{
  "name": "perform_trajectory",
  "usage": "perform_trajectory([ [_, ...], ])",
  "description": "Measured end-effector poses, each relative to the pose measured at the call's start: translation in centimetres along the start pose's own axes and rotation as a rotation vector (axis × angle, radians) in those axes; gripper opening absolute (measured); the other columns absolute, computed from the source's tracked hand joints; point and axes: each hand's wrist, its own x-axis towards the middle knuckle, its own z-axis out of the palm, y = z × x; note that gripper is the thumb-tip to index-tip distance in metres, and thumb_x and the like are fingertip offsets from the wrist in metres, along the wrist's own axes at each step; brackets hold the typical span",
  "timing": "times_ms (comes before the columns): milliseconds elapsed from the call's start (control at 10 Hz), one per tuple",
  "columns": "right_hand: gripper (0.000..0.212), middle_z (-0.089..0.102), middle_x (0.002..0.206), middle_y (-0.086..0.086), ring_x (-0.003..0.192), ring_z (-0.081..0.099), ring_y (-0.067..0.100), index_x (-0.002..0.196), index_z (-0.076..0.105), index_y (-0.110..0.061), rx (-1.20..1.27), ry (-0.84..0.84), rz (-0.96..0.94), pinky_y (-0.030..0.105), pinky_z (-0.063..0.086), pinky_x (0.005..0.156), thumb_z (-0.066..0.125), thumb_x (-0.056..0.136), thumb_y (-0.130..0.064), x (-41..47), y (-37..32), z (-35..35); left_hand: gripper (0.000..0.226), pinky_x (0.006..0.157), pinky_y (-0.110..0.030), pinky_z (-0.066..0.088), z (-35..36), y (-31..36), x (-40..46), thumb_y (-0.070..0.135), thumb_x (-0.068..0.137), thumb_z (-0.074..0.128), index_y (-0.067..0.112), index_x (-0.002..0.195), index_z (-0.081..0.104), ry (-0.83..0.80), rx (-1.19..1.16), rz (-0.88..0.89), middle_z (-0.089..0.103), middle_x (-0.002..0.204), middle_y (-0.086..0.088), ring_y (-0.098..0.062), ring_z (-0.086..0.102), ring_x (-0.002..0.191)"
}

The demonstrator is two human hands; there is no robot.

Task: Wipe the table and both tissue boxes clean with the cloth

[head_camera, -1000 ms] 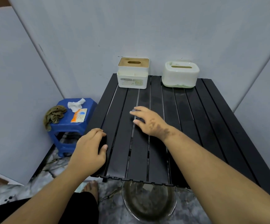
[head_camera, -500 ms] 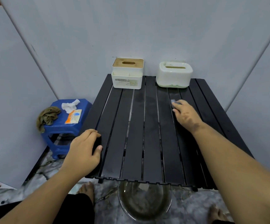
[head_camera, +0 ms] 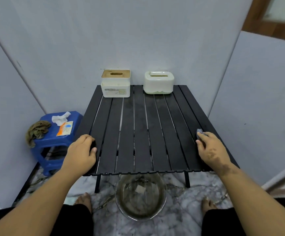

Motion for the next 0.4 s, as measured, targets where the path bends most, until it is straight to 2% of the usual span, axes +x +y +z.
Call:
perform_trajectory([
  [100, 0.046, 0.050, 0.140, 0.014, 0.132, 0.044, 0.031, 0.132, 0.059, -0.016, 0.049, -0.054, 0.004, 0.038, 0.035, 0.109, 0.066, 0.089, -0.031, -1.1, 0.2, -1.6, 0.028, 0.092, -0.046, 0.047, -0.5, 0.5, -0.2, 0.010, 0.094, 0.062, 0.003, 0.121, 0.062, -0.016, -0.006, -0.005, 0.060, 0.127, -0.012, -0.033, 0.060, 0.107],
  [200, 0.046, 0.051, 0.137, 0.015, 0.130, 0.045, 0.032, 0.131, 0.059, -0.012, 0.128, 0.020, 0.061, 0.040, 0.036, 0.108, 0.065, 0.090, -0.032, -1.1, 0.0, -4.5, 0.043, 0.106, -0.042, 0.042, -1.3, 1.4, -0.3, 0.012, 0.098, 0.059, 0.003, 0.139, 0.052, -0.062, -0.042, -0.038, 0.054, 0.141, -0.013, -0.031, 0.054, 0.127],
  [300, 0.013, 0.069, 0.090, 0.011, 0.088, 0.064, 0.033, 0.095, 0.073, -0.011, 0.153, 0.150, 0.084, 0.035, 0.048, 0.078, 0.068, 0.087, -0.019, -2.6, -0.9, -7.1, 0.050, 0.116, -0.032, 0.033, -1.7, 2.3, -1.2, 0.018, 0.100, 0.058, 0.010, 0.148, 0.044, -0.097, -0.089, 0.004, 0.042, 0.152, -0.005, -0.022, 0.041, 0.141],
  [400, 0.028, 0.061, 0.056, -0.009, 0.057, 0.059, 0.004, 0.062, 0.060, -0.038, 0.117, 0.038, 0.125, 0.011, 0.039, 0.056, 0.073, 0.083, -0.023, -4.8, -2.3, -8.2, 0.050, 0.115, -0.019, 0.024, -2.6, 4.6, -1.9, 0.031, 0.100, 0.058, 0.021, 0.148, 0.046, -0.237, -0.091, 0.082, 0.036, 0.153, 0.012, -0.010, 0.035, 0.143],
])
